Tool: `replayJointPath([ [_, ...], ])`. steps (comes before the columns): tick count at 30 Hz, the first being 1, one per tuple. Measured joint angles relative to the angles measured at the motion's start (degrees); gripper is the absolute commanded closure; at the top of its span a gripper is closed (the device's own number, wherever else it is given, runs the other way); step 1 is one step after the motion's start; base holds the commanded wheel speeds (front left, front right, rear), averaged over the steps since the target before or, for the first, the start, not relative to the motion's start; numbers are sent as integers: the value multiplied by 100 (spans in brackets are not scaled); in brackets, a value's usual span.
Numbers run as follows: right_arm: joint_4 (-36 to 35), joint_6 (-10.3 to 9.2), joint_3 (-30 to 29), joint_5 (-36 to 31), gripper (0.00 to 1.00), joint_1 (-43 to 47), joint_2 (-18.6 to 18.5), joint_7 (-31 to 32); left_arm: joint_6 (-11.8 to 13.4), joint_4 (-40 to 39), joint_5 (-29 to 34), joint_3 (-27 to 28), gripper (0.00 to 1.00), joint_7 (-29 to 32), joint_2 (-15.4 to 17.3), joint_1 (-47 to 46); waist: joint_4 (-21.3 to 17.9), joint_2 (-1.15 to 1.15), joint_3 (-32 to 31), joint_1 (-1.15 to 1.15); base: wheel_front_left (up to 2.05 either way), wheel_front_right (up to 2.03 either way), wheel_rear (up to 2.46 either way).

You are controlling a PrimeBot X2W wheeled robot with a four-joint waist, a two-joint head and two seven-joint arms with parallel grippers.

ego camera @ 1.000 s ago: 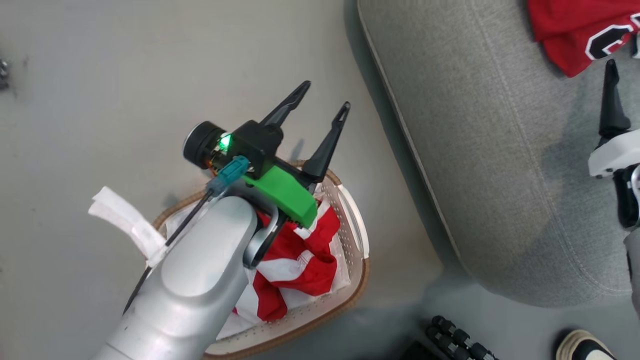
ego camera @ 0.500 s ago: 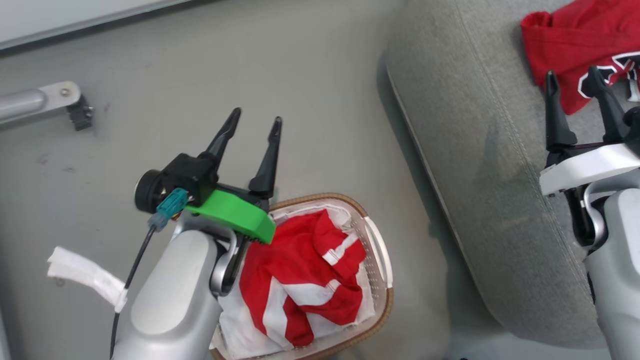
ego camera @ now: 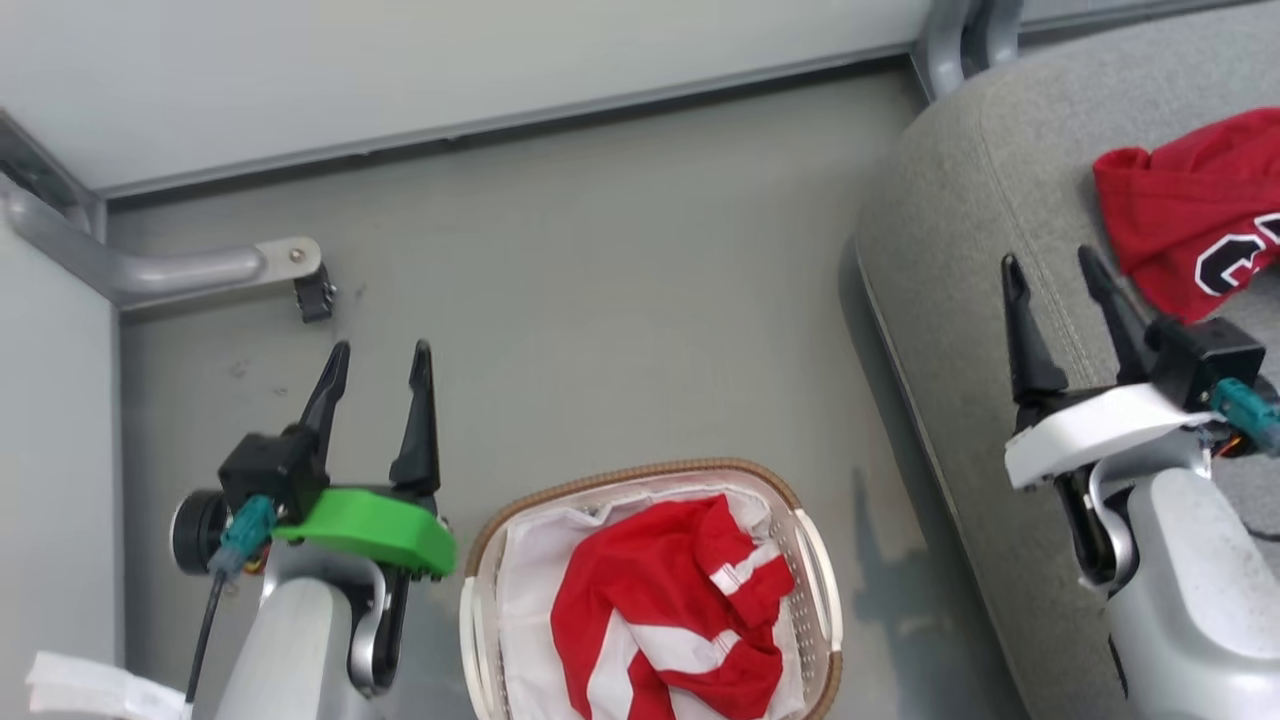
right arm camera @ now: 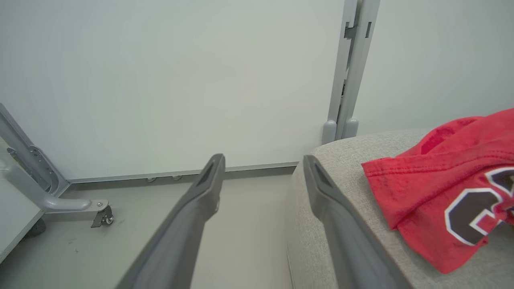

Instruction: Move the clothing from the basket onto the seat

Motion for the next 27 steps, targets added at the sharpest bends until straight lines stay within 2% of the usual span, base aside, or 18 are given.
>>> replayJointPath([
  [11, 34, 0, 186, -56, 0, 670, 157, 0, -45, -136, 242, 678, 0, 0, -37, 875, 144, 0, -735, 0, 0, 0, 0],
  [18, -24, 0, 112, -55, 0, 1067, 220, 0, -49, -417, 178, 843, 0, 0, -44, 1293, 120, 0, -974, 0, 0, 0, 0],
  [27, -44, 0, 97, -54, 0, 1217, 244, 0, -49, -508, 91, 784, 0, 0, -45, 1497, 87, 0, -1042, 0, 0, 0, 0],
])
